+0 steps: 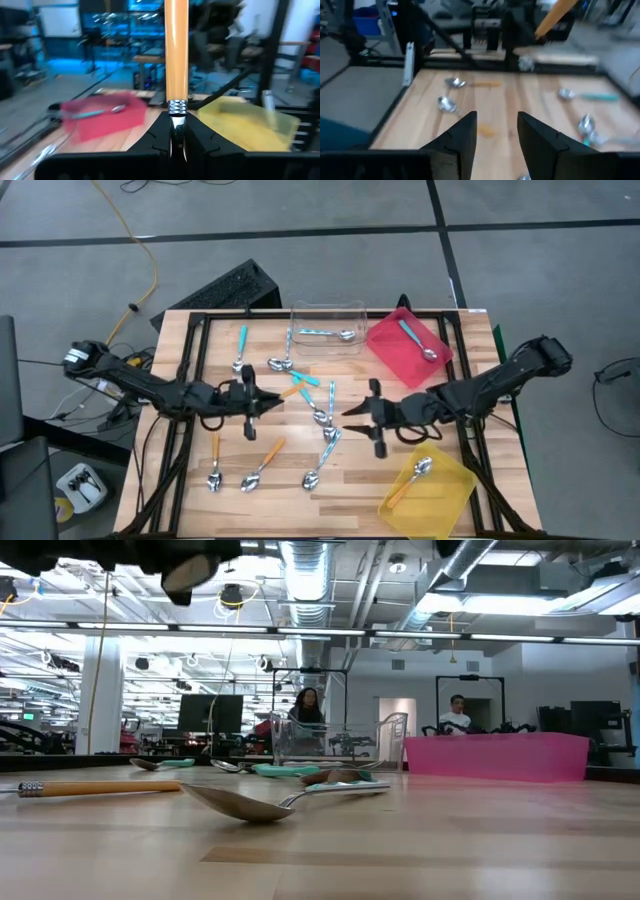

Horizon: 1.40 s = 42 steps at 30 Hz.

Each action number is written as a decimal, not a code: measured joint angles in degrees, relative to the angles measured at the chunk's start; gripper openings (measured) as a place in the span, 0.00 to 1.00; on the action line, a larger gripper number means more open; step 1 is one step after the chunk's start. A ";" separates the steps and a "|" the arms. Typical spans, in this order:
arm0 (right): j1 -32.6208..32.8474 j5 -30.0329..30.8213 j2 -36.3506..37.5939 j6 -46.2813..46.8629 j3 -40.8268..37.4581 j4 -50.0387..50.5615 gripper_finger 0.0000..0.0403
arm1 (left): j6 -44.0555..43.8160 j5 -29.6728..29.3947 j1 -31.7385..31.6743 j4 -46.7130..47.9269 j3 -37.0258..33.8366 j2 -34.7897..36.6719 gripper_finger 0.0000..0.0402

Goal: Sort silverware by color (type)
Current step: Put the orange spoon into the yellow bin

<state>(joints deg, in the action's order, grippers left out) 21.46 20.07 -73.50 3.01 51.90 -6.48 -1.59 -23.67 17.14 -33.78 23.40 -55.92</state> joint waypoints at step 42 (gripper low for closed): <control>-7.29 -18.70 -23.32 -24.50 18.82 -22.64 0.69 | -7.32 21.91 2.30 -2.59 -0.42 -0.18 0.03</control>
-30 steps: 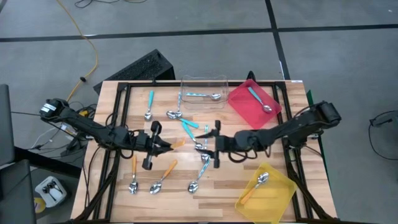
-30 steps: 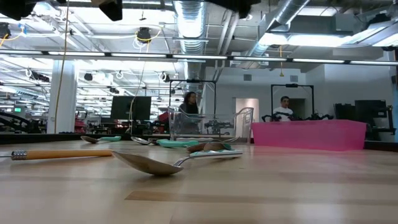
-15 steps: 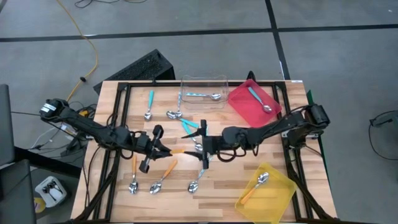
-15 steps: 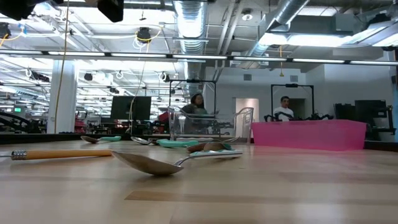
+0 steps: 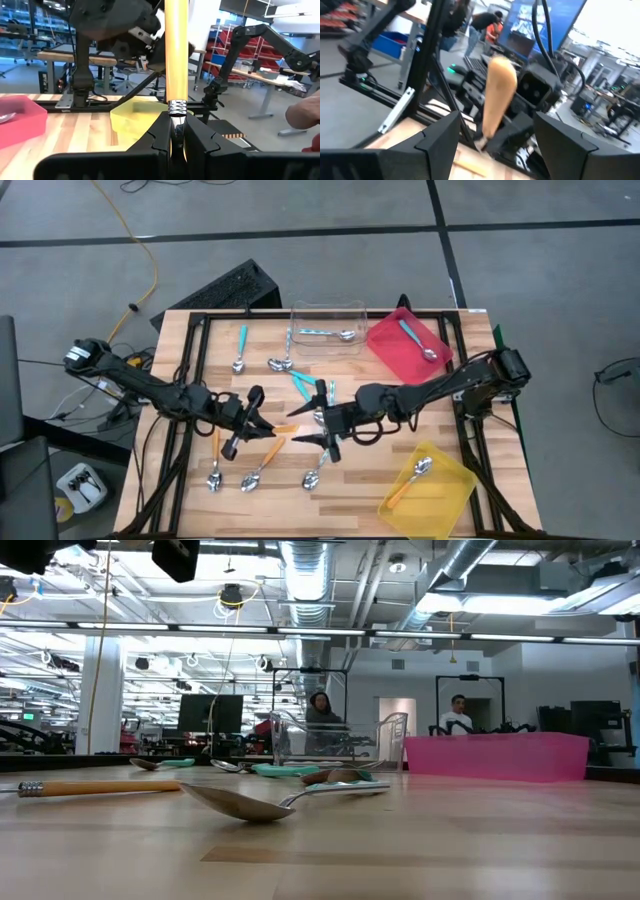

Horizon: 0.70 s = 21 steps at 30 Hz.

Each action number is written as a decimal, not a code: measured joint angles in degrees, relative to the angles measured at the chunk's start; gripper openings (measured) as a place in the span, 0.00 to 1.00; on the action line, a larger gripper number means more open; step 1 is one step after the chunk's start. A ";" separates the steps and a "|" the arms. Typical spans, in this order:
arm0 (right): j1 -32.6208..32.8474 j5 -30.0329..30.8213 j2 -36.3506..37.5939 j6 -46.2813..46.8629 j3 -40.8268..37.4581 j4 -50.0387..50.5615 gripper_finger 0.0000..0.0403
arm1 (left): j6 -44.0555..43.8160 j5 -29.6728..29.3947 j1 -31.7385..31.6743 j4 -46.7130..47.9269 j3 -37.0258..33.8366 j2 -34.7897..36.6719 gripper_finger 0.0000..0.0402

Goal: Sort silverware by color (type)
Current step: Put the orange spoon into the yellow bin

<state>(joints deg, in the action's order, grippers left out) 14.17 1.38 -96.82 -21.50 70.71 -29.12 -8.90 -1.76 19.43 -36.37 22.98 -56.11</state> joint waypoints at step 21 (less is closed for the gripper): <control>0.00 -3.24 0.00 0.41 0.64 -0.20 0.67 | -3.35 4.31 -3.36 -1.67 -0.04 -1.28 0.03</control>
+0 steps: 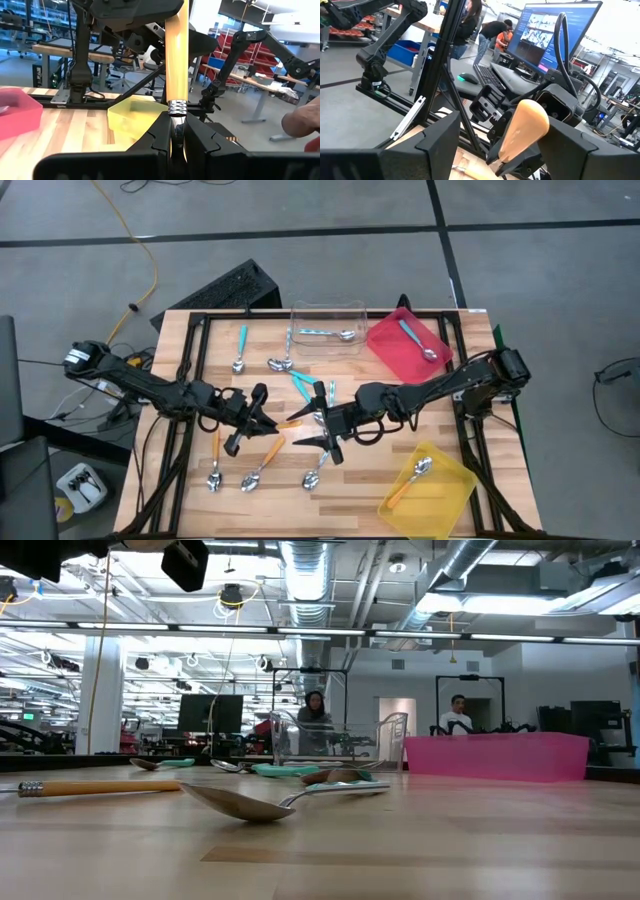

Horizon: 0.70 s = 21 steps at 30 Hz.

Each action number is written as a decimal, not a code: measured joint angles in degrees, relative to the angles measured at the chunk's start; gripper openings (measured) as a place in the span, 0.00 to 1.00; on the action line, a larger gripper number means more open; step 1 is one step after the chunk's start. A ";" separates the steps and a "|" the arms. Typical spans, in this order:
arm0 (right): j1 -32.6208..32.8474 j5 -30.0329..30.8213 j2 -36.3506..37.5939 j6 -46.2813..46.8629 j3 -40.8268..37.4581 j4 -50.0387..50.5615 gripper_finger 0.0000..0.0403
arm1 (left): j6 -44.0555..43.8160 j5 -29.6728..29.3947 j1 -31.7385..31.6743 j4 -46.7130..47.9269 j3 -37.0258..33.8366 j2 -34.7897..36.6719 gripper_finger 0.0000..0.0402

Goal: Sort silverware by color (type)
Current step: Put the orange spoon into the yellow bin

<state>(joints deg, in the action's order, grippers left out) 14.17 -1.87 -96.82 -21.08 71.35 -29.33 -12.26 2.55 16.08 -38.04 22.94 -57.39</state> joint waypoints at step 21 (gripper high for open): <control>-0.11 -0.90 0.00 0.09 0.00 0.43 0.27 | -3.34 0.92 -1.17 -0.04 0.00 -1.46 0.03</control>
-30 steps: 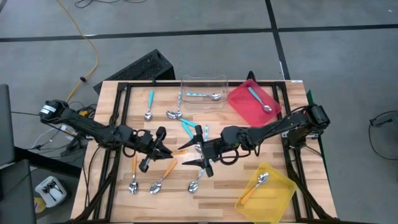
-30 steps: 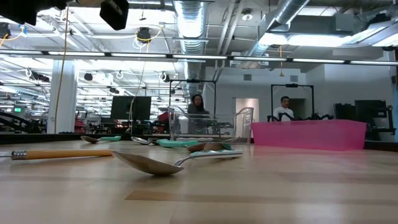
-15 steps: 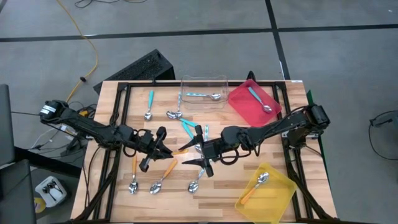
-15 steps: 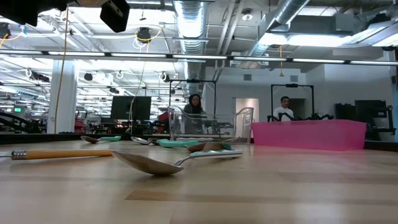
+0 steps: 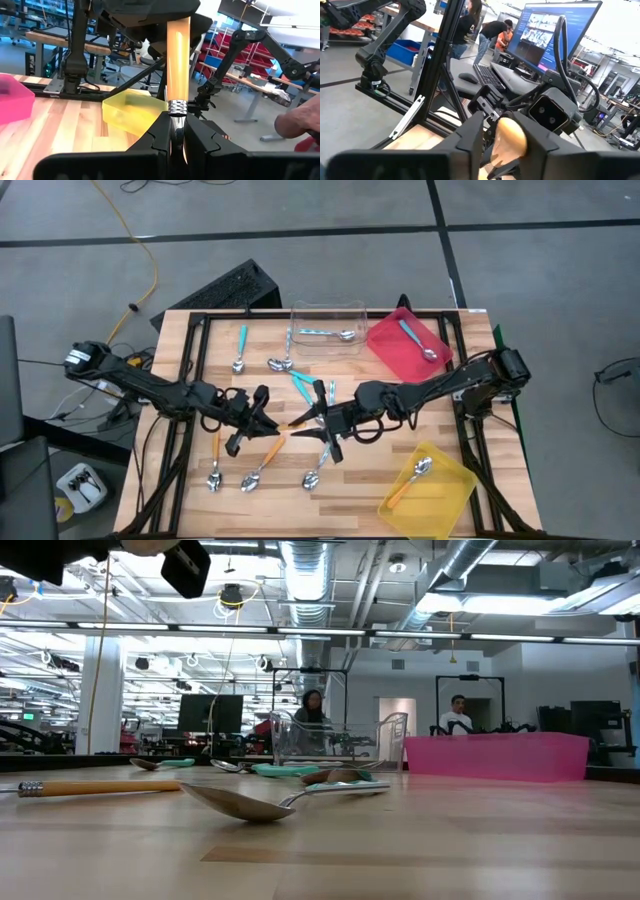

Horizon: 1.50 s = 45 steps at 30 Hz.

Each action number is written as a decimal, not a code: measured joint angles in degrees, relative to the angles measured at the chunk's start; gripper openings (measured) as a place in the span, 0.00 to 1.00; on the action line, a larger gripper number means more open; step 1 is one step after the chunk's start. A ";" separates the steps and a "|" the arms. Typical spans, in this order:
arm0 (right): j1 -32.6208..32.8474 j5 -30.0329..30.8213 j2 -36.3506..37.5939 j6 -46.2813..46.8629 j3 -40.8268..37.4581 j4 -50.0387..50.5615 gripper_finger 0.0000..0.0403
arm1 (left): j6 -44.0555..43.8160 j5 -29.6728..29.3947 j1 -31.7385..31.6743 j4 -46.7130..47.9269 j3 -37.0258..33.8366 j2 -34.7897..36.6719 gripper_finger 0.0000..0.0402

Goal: Sort silverware by color (type)
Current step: Put the orange spoon into the yellow bin

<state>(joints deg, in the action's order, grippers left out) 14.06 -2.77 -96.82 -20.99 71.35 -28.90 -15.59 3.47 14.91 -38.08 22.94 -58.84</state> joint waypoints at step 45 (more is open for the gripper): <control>18.03 51.82 17.11 53.87 -0.04 60.78 0.13 | 1.31 -7.42 -0.23 3.49 0.04 -0.05 0.46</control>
<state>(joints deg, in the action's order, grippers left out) 32.09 49.05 -79.71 32.88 71.31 31.88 -14.28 -3.95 14.68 -34.59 22.98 -58.89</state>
